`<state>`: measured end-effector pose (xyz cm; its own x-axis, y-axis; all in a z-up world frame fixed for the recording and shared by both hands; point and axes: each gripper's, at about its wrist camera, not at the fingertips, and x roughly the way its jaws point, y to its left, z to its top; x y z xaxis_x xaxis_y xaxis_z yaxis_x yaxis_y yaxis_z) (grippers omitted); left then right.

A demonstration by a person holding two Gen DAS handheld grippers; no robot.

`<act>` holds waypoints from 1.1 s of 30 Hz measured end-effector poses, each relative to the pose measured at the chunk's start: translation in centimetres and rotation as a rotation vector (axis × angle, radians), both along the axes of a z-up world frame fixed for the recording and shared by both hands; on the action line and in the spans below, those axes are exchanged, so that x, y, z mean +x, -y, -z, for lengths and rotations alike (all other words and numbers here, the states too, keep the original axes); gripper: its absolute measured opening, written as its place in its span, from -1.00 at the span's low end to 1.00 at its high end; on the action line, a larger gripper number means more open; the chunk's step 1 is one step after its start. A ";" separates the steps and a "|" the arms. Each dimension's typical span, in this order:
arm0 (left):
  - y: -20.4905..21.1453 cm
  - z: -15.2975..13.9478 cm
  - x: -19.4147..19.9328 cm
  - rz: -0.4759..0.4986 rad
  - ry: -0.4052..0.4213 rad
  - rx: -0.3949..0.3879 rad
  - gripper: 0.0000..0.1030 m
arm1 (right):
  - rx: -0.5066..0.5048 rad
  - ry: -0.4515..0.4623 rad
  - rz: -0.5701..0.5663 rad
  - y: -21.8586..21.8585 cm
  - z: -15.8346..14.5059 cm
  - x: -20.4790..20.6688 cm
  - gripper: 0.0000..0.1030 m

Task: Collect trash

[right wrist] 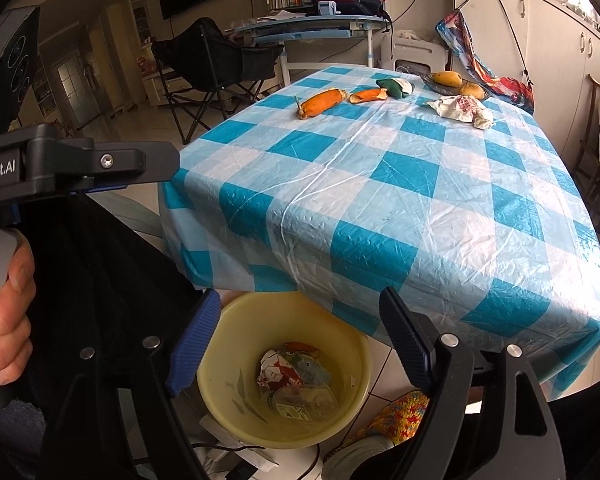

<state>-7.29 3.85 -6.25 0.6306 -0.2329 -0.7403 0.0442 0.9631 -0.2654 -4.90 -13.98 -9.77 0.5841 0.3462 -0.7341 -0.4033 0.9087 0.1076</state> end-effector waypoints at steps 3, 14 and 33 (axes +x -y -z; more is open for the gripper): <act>0.0 0.0 0.0 0.000 0.000 -0.001 0.69 | -0.002 -0.001 0.000 -0.1 0.1 0.0 0.52; -0.1 0.0 0.0 0.001 0.000 0.000 0.71 | -0.003 -0.001 0.000 -0.1 0.1 -0.1 0.52; -1.0 -0.2 0.0 -0.031 0.014 -0.031 0.73 | -0.005 0.002 -0.003 -0.2 0.0 -0.1 0.52</act>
<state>-7.27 4.84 -6.01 0.6481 -0.2353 -0.7243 0.0180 0.9555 -0.2943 -5.03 -13.76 -9.77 0.5849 0.3442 -0.7345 -0.4061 0.9081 0.1022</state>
